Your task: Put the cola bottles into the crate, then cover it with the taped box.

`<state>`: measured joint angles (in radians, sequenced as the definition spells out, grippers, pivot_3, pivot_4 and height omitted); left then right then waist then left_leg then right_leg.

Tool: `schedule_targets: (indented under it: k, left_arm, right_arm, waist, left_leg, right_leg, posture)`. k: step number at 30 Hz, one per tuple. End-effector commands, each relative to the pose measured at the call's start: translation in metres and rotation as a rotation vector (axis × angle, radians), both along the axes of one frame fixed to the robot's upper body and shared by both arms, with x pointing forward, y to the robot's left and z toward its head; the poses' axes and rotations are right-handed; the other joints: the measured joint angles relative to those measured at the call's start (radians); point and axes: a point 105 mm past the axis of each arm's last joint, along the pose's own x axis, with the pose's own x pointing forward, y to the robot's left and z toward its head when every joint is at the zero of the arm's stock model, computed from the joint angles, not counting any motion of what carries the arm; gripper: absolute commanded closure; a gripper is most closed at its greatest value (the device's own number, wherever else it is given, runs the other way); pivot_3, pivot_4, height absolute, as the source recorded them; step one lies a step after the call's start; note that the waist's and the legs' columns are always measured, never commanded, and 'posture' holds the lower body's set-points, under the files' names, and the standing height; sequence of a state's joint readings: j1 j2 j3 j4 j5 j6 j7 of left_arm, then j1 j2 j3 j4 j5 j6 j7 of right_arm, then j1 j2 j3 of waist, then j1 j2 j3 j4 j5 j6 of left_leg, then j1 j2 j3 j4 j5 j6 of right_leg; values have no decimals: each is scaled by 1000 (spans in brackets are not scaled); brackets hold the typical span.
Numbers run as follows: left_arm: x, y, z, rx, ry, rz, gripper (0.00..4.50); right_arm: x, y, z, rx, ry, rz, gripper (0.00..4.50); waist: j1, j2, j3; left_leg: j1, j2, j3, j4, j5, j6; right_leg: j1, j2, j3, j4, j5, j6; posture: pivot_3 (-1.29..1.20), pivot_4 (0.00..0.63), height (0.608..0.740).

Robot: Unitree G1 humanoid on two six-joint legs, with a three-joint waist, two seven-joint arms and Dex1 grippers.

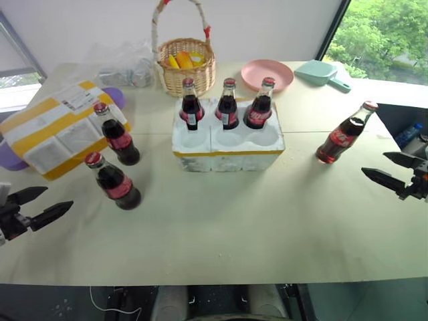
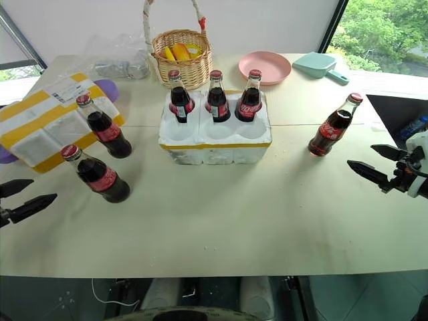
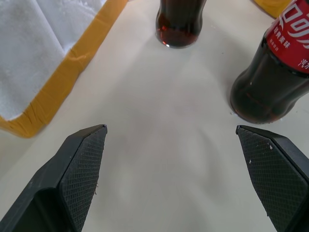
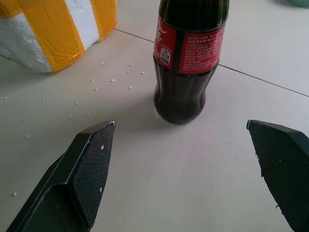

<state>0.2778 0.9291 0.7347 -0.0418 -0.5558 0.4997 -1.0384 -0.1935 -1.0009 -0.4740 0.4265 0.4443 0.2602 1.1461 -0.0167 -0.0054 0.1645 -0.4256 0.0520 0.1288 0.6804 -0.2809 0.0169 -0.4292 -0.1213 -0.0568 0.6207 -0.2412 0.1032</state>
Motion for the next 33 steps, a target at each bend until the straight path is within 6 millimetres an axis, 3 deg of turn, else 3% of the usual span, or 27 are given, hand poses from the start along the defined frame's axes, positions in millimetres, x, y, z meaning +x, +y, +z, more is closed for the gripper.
schedule_targets:
  k: [1,15,23,27,33]
  left_arm:
    - [-1,3,12,9,-45,14,21]
    - [-2,4,13,-34,-25,29,21]
    - [3,-15,30,-84,-74,-52,21]
    - [3,-30,35,-86,-57,-135,21]
    - [1,-53,44,-63,-39,-275,21]
  right_arm:
    - [1,-2,12,-1,-35,-4,0]
    - [-1,1,12,28,-31,-1,0]
    - [-3,11,40,63,-57,58,0]
    - [-18,39,70,87,-50,218,0]
    - [-53,98,101,106,-1,498,0]
  waist:
    - [-1,0,0]
    - [-2,0,0]
    - [-1,0,0]
    - [-1,1,0]
    - [2,0,0]
  left_leg:
    - [0,0,0,0,0,0]
    - [0,-1,0,0,0,0]
    - [0,-1,0,1,0,0]
    - [0,0,0,1,0,0]
    - [1,0,-1,1,0,0]
  right_leg:
    - [0,0,0,0,0,0]
    - [0,0,0,0,0,0]
    - [1,1,0,0,0,0]
    - [0,1,0,1,0,0]
    - [1,1,0,1,0,0]
  posture:
    - [0,150,740]
    - [0,150,740]
    - [0,150,740]
    - [0,150,740]
    - [0,150,740]
